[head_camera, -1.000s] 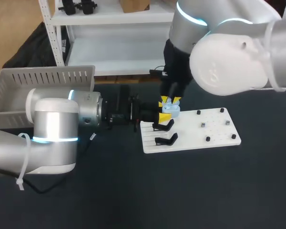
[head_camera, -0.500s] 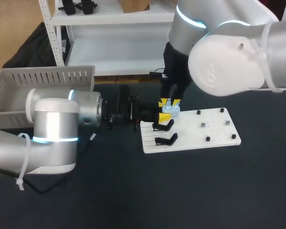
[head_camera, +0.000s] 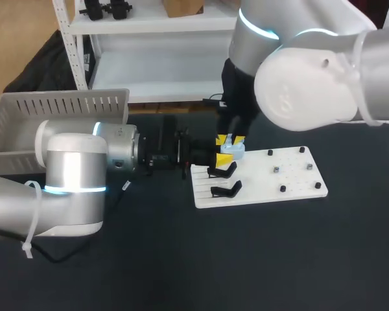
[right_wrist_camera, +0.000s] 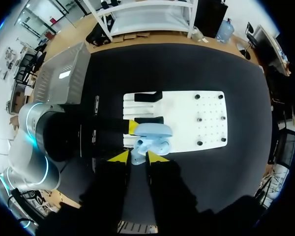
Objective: Pick up each earbud case from the left stands, insert the matching earbuds, close the lid, and place the case in the box.
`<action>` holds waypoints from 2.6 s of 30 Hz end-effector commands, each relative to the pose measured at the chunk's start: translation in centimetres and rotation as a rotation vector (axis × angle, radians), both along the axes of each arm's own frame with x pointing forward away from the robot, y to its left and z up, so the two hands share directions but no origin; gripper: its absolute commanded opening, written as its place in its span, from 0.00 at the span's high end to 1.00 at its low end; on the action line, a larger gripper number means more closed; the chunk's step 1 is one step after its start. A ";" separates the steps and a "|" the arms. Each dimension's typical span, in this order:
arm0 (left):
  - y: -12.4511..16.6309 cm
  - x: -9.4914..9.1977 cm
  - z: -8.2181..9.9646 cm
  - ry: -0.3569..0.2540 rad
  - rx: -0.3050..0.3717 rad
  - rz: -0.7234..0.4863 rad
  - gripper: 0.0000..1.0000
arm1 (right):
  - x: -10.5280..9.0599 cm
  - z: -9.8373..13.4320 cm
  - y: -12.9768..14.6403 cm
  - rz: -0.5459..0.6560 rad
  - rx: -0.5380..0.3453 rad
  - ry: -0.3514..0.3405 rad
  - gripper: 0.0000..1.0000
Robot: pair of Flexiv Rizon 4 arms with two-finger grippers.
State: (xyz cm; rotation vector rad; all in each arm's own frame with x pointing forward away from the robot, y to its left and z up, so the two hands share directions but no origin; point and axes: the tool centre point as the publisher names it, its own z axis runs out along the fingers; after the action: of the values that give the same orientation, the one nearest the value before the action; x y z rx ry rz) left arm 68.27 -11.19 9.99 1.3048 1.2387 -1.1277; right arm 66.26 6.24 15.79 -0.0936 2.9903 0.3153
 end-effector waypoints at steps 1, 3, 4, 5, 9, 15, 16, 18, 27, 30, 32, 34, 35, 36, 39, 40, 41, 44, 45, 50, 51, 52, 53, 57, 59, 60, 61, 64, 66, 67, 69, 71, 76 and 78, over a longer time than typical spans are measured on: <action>0.0 -0.1 0.0 -0.002 -0.002 0.005 1.00 | 0.1 -0.1 0.1 0.000 -0.002 0.004 1.00; 0.0 -0.1 0.0 -0.002 -0.002 0.005 1.00 | 0.1 -0.1 0.1 0.001 -0.001 0.004 1.00; 0.0 -0.1 0.0 -0.002 -0.002 0.005 1.00 | 0.1 -0.1 0.1 0.001 -0.001 0.004 1.00; 0.0 -0.1 0.0 -0.002 -0.002 0.005 1.00 | 0.2 -0.2 0.1 0.000 -0.001 0.005 1.00; 0.0 -0.1 0.0 -0.002 -0.002 0.005 1.00 | 0.2 -0.2 0.1 -0.001 -0.001 0.005 1.00; 0.0 -0.1 0.0 -0.002 -0.002 0.005 1.00 | 0.4 -0.2 -0.1 -0.005 -0.001 0.002 1.00; 0.0 -0.1 0.0 -0.002 -0.002 0.005 1.00 | 0.5 -0.2 -0.1 -0.005 -0.001 0.002 1.00; 0.0 -0.1 0.0 -0.002 -0.002 0.005 1.00 | 0.5 -0.2 -0.1 -0.005 -0.001 0.001 1.00; 0.0 -0.1 0.0 -0.002 -0.002 0.005 1.00 | 0.8 -0.4 -0.3 -0.005 -0.003 0.001 1.00; 0.0 -0.1 0.0 -0.002 -0.002 0.005 1.00 | 0.9 -0.5 -0.2 -0.004 -0.002 0.000 1.00; 0.0 -0.1 0.0 -0.002 -0.002 0.005 1.00 | 1.0 -0.5 -0.3 -0.005 -0.003 0.000 1.00; 0.0 -0.1 0.0 -0.002 -0.002 0.005 1.00 | 1.1 -0.6 -0.3 -0.005 -0.003 0.000 1.00; 0.0 -0.1 0.0 -0.002 -0.002 0.005 1.00 | 1.1 -0.6 -0.3 -0.005 -0.003 0.000 1.00; 0.0 -0.1 0.0 -0.002 -0.002 0.005 1.00 | 1.1 -0.6 -0.3 -0.005 -0.003 0.000 1.00; 0.0 -0.1 0.0 -0.002 -0.002 0.005 1.00 | 1.2 -0.7 -0.3 -0.005 -0.003 0.002 1.00; 0.0 -0.1 0.0 -0.002 -0.002 0.005 1.00 | 1.2 -0.8 -0.3 -0.005 -0.003 0.002 1.00; 0.0 -0.1 0.0 -0.002 -0.002 0.005 1.00 | 1.2 -0.8 -0.3 -0.005 -0.004 0.003 1.00; 0.0 -0.1 0.0 -0.002 -0.002 0.005 1.00 | 1.3 -0.9 -0.3 -0.004 -0.006 0.006 1.00; 0.0 -0.1 0.0 -0.002 -0.002 0.005 1.00 | 1.3 -0.9 -0.3 -0.003 -0.007 0.007 1.00; 0.0 -0.1 0.0 -0.002 -0.002 0.005 1.00 | 1.3 -1.1 -0.3 -0.001 -0.014 0.014 1.00; 0.0 -0.1 0.0 -0.002 -0.002 0.005 1.00 | 1.4 -1.1 -0.3 0.000 -0.016 0.015 1.00; 0.0 -0.1 0.0 -0.002 -0.002 0.005 1.00 | 1.4 -1.1 -0.3 0.001 -0.019 0.016 1.00; 0.0 -0.1 0.0 -0.002 -0.002 0.005 1.00 | 1.4 -1.1 -0.3 0.002 -0.020 0.017 1.00; 0.0 -0.1 0.0 -0.002 -0.002 0.005 1.00 | 1.4 -1.3 -0.3 0.017 -0.034 0.026 1.00; 0.0 -0.1 0.0 -0.002 -0.002 0.005 1.00 | 1.3 -1.4 -0.3 0.039 -0.042 0.034 1.00; 0.0 -0.1 0.0 -0.002 -0.002 0.005 1.00 | 1.2 -1.4 -0.3 0.052 -0.046 0.038 1.00; 0.0 -0.1 0.0 -0.002 -0.002 0.005 1.00 | 1.1 -1.4 -0.3 0.057 -0.050 0.036 1.00; 0.0 -0.1 0.0 -0.002 -0.002 0.005 1.00 | 1.0 -1.4 -0.3 0.076 -0.054 0.040 1.00; 0.0 -0.1 0.0 -0.002 -0.002 0.005 1.00 | 0.9 -1.5 -0.4 0.081 -0.057 0.041 1.00; 0.0 -0.1 0.0 -0.002 -0.002 0.005 1.00 | 0.9 -1.5 -0.4 0.082 -0.057 0.041 1.00; 0.0 -0.1 0.0 -0.002 -0.002 0.005 1.00 | 0.9 -1.3 -0.3 0.082 -0.053 0.038 1.00; 0.0 -0.1 0.0 -0.002 -0.002 0.005 1.00 | 0.8 -1.0 -0.3 0.083 -0.045 0.034 0.92; 0.0 -0.1 0.0 -0.002 -0.002 0.005 1.00 | 0.5 0.5 -0.5 0.075 -0.015 0.009 0.00; 0.0 -0.1 0.0 -0.002 -0.002 0.005 1.00 | 0.5 1.3 -0.7 0.062 0.005 -0.006 0.00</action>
State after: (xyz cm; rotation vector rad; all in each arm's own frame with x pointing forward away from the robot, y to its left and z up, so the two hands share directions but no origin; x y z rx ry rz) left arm 68.26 -11.20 9.98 1.3045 1.2383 -1.1280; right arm 67.77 6.41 16.24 -0.2029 3.0084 0.3107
